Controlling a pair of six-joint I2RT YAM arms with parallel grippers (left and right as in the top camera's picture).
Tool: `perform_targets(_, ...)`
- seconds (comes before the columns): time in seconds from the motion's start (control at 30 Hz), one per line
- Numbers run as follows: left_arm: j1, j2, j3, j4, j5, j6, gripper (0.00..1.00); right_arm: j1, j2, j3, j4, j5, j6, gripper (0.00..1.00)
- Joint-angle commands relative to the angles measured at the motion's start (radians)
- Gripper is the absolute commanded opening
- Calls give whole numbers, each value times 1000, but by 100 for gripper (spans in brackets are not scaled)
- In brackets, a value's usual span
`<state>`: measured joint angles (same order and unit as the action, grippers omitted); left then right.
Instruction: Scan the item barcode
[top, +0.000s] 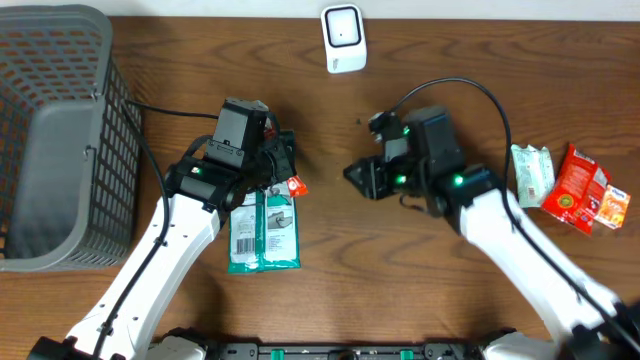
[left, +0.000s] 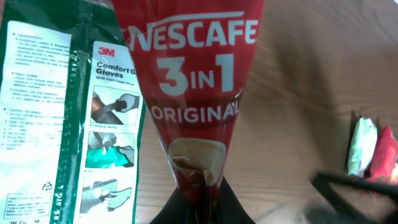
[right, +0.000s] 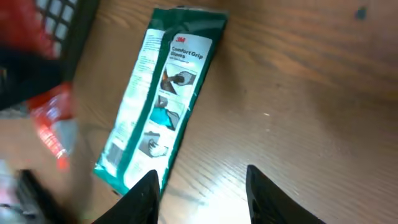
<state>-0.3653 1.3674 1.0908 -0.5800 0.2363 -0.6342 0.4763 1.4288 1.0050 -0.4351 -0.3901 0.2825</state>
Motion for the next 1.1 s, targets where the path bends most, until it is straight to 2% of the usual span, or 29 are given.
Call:
perform_targets(0.0,-14,11,26,-3,-21,-58,7,97,-68,29,-37,229,-52,41)
perform_targets(0.17,-51,12,26,-8,-21,-112,7,204,-67,29,-40,296,-56,41)
perform_targets(0.23,-74,14,26,-11,-21,-139,7,244,-68,29,-39,380,-66,43)
perform_targets(0.53,-92,50,26,-18,-20,-216,7,309,-67,29,2,443,-67,44)
perform_targets(0.63,-93,69,26,-21,-9,-278,7,327,-58,29,5,491,-67,43)
perform_targets(1.07,-92,71,26,-20,-10,-284,7,350,36,29,41,463,-48,43)
